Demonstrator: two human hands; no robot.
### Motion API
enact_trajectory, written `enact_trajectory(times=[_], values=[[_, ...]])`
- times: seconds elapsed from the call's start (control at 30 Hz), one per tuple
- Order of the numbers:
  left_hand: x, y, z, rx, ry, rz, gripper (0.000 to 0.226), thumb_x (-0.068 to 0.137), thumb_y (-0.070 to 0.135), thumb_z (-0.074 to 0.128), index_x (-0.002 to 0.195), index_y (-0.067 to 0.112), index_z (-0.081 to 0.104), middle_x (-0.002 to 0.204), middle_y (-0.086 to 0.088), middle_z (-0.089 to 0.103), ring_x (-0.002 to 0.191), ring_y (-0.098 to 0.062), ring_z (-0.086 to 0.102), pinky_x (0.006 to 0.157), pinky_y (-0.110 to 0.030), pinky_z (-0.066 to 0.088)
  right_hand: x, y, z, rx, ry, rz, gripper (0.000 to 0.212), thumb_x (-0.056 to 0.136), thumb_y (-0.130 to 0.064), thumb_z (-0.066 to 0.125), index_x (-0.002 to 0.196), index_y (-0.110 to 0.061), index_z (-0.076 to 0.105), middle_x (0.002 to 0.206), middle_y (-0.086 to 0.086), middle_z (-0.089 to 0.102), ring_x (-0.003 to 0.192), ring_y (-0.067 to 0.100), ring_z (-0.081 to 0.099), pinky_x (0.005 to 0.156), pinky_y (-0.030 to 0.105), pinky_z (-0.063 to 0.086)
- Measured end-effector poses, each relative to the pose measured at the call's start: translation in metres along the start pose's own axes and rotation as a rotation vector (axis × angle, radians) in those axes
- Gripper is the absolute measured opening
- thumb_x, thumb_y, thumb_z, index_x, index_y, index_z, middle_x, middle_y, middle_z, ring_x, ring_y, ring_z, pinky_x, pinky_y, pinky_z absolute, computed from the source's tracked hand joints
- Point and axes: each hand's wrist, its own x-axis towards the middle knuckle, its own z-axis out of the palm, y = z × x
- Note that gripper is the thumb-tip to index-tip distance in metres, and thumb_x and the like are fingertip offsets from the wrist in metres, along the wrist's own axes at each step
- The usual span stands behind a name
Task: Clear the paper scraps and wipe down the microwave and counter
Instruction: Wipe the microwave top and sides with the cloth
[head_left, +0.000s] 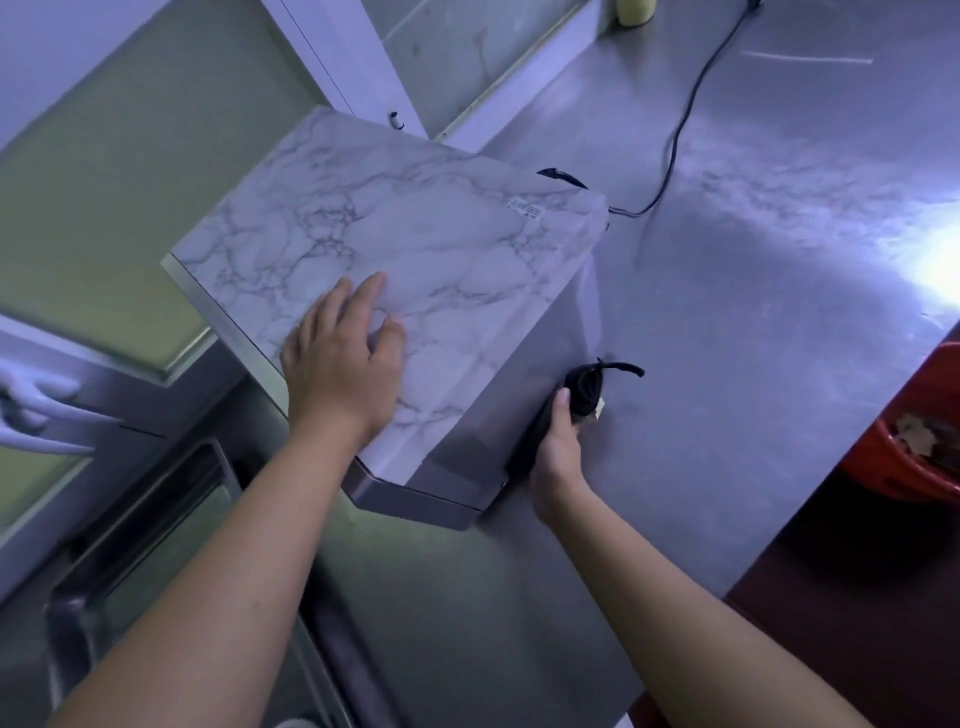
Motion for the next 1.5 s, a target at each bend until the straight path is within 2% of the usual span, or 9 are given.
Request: enact_trajectory(times=[0.17,0.33,0.43,0.6,0.73,1.07,1.33,1.43,1.5], values=[[0.004,0.002,0.002,-0.014,-0.009,-0.007,0.050,0.098,0.046,0.036,0.148,0.043,0.038,0.161,0.008,0.029,0.149,-0.015,0.020,0.121,-0.045,0.010,0.005,-0.046,-0.016,0.214,-0.030,0.125,0.041,0.099,-0.057,0.050,0.117,-0.024,0.066,0.122,0.000,0.069,0.115,0.020,0.061,0.099,0.041,0.047],[0.004,0.003,0.000,-0.020,-0.003,-0.017,0.051,0.096,0.047,0.036,0.147,0.044,0.040,0.161,0.008,0.030,0.149,-0.015,0.022,0.121,-0.045,0.011,-0.026,-0.069,-0.028,0.153,-0.021,0.039,0.060,0.096,-0.064,0.048,0.141,-0.024,0.053,0.140,-0.003,0.059,0.130,0.018,0.053,0.113,0.040,0.040],[0.005,0.008,-0.001,-0.050,-0.009,-0.027,0.054,0.093,0.049,0.035,0.146,0.044,0.041,0.160,0.009,0.031,0.148,-0.014,0.022,0.121,-0.044,0.011,-0.073,-0.070,-0.016,-0.037,-0.087,-0.207,0.072,0.088,-0.075,0.044,0.149,-0.036,0.039,0.144,-0.018,0.051,0.138,0.006,0.041,0.109,0.029,0.037],[-0.001,0.009,-0.006,-0.035,-0.022,-0.053,0.059,0.089,0.048,0.034,0.147,0.040,0.042,0.160,0.007,0.033,0.147,-0.017,0.026,0.121,-0.045,0.015,-0.128,-0.039,0.012,-0.661,-0.319,-1.073,0.062,0.099,-0.065,0.029,0.157,-0.043,0.018,0.168,-0.006,0.011,0.155,0.018,0.008,0.121,0.052,0.007],[-0.001,0.010,-0.008,-0.015,-0.002,-0.043,0.047,0.100,0.036,0.046,0.147,0.038,0.043,0.159,0.005,0.034,0.147,-0.017,0.026,0.120,-0.045,0.015,-0.117,-0.010,0.015,-0.989,-0.297,-1.169,0.063,0.098,-0.061,0.029,0.156,-0.041,0.013,0.167,0.003,0.001,0.155,0.025,-0.004,0.118,0.064,0.005],[-0.004,0.014,-0.010,-0.036,0.020,0.003,0.056,0.092,0.046,0.035,0.146,0.037,0.044,0.158,0.005,0.035,0.147,-0.017,0.028,0.120,-0.048,0.018,-0.051,0.041,0.000,-0.862,-0.226,-1.559,0.060,0.099,-0.053,0.032,0.157,-0.043,0.017,0.168,0.001,0.000,0.154,0.032,0.000,0.115,0.064,0.005],[0.001,0.012,-0.006,-0.047,0.028,-0.020,0.054,0.092,0.046,0.036,0.146,0.039,0.044,0.158,0.008,0.034,0.146,-0.016,0.027,0.121,-0.045,0.017,-0.022,0.058,-0.030,-0.817,-0.235,-0.932,0.069,0.090,-0.035,0.045,0.150,-0.013,0.019,0.160,-0.005,0.000,0.152,0.018,-0.004,0.123,0.048,0.004],[0.002,0.008,-0.005,-0.045,0.018,-0.028,0.055,0.092,0.047,0.036,0.145,0.040,0.044,0.158,0.008,0.034,0.146,-0.015,0.027,0.121,-0.046,0.017,-0.025,0.051,-0.031,-0.570,-0.302,-0.522,0.083,0.094,-0.047,0.050,0.158,-0.018,0.006,0.162,-0.014,-0.004,0.149,-0.004,-0.002,0.122,0.020,0.003],[0.002,0.007,-0.003,-0.049,0.010,-0.038,0.055,0.091,0.048,0.036,0.145,0.041,0.044,0.159,0.009,0.034,0.146,-0.015,0.026,0.121,-0.046,0.016,-0.025,0.038,-0.028,-0.426,-0.234,-0.247,0.090,0.096,-0.062,0.048,0.160,-0.020,0.001,0.164,-0.013,0.002,0.150,-0.002,0.007,0.124,0.022,0.006]])
